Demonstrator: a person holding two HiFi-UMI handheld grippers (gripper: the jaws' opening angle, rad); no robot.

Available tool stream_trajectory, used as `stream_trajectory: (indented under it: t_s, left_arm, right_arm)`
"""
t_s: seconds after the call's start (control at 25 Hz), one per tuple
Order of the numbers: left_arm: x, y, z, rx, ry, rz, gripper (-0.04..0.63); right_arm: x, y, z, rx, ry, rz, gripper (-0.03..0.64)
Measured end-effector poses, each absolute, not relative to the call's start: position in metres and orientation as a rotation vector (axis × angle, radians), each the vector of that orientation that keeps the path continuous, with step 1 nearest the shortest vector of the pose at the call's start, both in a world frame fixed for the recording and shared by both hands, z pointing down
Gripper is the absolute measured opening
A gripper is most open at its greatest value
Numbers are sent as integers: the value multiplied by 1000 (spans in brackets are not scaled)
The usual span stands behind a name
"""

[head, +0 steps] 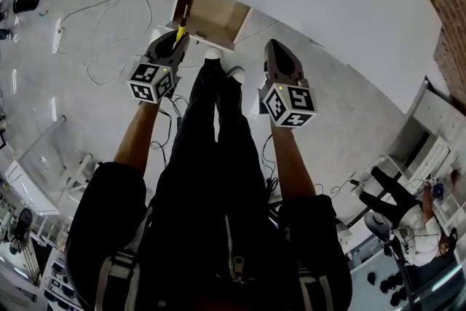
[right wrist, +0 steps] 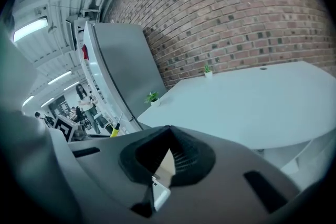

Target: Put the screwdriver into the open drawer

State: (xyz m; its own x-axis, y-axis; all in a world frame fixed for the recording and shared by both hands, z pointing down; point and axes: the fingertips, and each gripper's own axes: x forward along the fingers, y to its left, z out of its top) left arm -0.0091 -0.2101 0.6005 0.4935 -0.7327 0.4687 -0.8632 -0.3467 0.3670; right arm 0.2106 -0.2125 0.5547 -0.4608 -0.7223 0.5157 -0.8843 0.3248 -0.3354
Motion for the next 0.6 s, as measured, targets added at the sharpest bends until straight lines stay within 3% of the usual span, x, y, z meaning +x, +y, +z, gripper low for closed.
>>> stream_trajectory:
  t_s: [0.6]
  left_arm:
    - [8,-225,705,2103,-1278,443,91]
  right_arm:
    - [212,-209,575,1511,-2273,935,2]
